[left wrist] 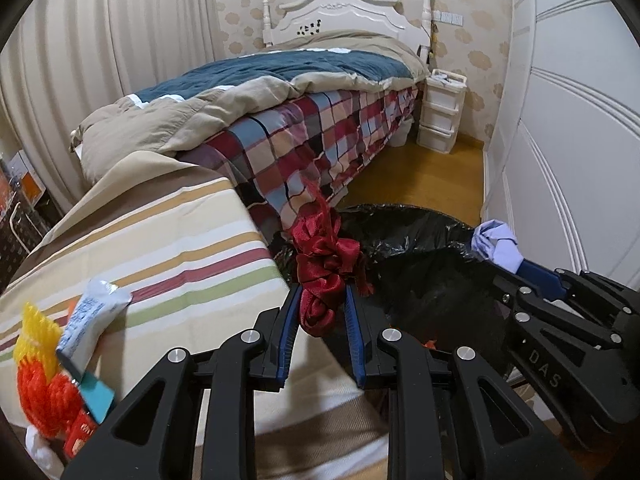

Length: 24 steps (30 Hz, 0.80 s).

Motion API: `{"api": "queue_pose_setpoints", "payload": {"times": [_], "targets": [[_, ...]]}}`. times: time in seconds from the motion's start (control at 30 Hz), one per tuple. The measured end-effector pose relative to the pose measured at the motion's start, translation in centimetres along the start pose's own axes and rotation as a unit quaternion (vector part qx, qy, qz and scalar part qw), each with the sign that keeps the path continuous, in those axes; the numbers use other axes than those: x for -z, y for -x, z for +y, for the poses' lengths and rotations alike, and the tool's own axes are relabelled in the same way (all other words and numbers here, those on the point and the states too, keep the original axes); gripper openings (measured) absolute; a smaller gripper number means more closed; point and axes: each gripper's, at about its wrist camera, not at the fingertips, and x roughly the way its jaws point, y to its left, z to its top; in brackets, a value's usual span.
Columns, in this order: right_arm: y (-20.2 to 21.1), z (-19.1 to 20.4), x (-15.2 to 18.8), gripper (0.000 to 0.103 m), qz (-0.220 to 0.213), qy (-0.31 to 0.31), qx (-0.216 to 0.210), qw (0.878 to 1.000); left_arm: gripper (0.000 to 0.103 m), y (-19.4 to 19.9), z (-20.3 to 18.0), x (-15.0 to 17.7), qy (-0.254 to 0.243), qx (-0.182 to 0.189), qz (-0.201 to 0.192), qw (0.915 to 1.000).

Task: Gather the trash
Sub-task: 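Carry ribbon and cloth over the black bin and open both tools, then move both open tools from the bin back to the trash pile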

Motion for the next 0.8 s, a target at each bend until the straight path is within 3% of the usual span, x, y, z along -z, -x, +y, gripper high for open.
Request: {"api": "queue_pose_setpoints", "payload": {"times": [0.13,0.27,0.33,0.57,0.8], "targets": [[-0.4,-0.9,0.0,0.04,-0.003,-0.012,0.006,1.0,0.04,-0.5,-0.1,0.1,0.002,-0.002,0.007,1.0],[-0.2,-1.2,0.2,0.045,-0.007,-0.016,0.015,1.0,0.061,-0.1,0.0,0.3,0.009,-0.005,-0.005,0.9999],[0.1,-1.1,0.3,0.047,-0.008,-0.018,0.016,1.0,0.066,0.1,0.2,0.3,0.013,-0.006,-0.007,0.9999],[1.5,-0.2,0.8,0.059,-0.017,-0.015,0.021,1.0,0.074,2.0,1.4,1.1,0.026,-0.02,-0.019,0.9993],[3.4,1.7,2.0,0.063,-0.018,-0.016,0.005,1.0,0.075,4.8,3.5,2.8,0.043,-0.037,-0.028,0.998]]}}
